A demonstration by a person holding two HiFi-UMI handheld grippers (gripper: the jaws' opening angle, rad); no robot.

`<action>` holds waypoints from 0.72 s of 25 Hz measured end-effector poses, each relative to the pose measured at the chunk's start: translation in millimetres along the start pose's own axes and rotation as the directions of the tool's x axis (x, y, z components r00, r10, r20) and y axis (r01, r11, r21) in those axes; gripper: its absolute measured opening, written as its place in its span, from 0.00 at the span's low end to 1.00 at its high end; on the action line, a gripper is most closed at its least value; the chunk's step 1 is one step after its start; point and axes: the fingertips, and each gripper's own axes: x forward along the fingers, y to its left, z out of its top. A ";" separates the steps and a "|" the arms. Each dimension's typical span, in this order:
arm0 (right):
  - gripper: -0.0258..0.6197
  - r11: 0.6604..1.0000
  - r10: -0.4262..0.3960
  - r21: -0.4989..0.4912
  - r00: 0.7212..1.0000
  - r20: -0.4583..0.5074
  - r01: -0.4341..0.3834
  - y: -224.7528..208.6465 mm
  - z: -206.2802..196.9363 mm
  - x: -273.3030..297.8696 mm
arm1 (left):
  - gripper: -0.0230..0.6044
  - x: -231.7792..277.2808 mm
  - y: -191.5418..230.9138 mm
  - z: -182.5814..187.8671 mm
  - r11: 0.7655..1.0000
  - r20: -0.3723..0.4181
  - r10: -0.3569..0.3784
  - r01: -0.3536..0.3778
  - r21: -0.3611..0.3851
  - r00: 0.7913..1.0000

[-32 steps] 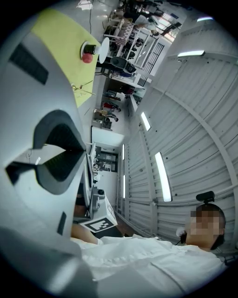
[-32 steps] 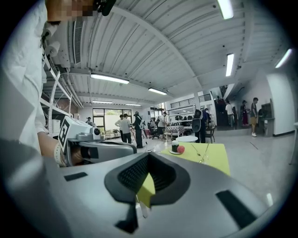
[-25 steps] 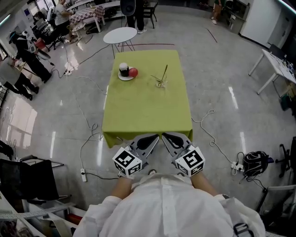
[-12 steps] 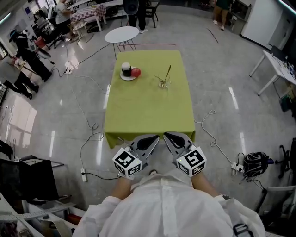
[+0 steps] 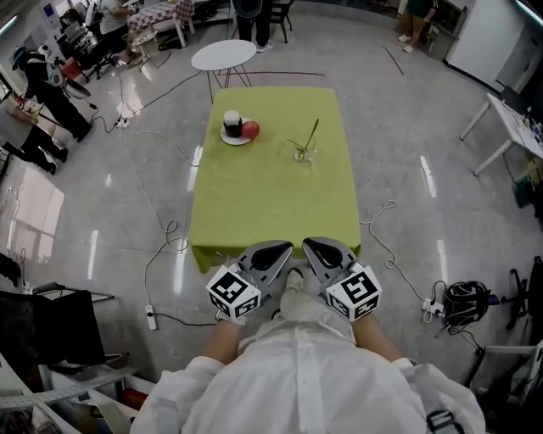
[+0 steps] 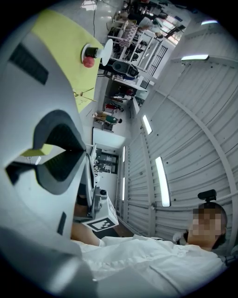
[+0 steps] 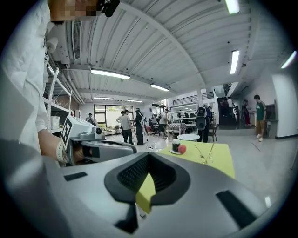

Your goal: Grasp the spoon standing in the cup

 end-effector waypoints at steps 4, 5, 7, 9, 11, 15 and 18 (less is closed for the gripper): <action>0.05 1.000 0.012 0.001 1.000 -0.006 -0.012 -12.7 4.6 19.9 | 0.04 7.5 25.2 3.6 1.000 -0.007 0.016 -0.016 0.003 1.000; 0.05 1.000 0.014 0.004 1.000 -0.007 -0.014 -16.6 5.6 24.6 | 0.04 9.6 31.6 3.6 1.000 -0.010 0.019 -0.019 -0.001 1.000; 0.05 1.000 0.019 0.010 1.000 -0.012 -0.018 -25.1 7.7 33.4 | 0.04 15.0 42.5 3.3 1.000 -0.017 0.020 -0.020 -0.010 1.000; 0.05 1.000 0.023 0.016 1.000 -0.017 -0.023 -34.7 9.6 43.4 | 0.04 22.1 53.6 3.1 1.000 -0.027 0.016 -0.017 -0.011 0.999; 0.05 0.999 0.026 0.022 0.999 -0.021 -0.025 -45.9 10.4 53.7 | 0.04 30.9 65.8 2.6 1.000 -0.035 0.015 -0.015 -0.014 0.999; 0.05 0.999 0.027 0.031 0.999 -0.024 -0.026 -67.7 13.0 71.3 | 0.04 48.9 86.5 4.1 1.000 -0.043 0.011 -0.012 -0.021 0.999; 0.05 0.999 0.031 0.032 0.999 -0.024 -0.030 -80.7 16.6 81.6 | 0.04 61.5 98.7 6.7 1.000 -0.049 0.002 -0.003 -0.021 0.999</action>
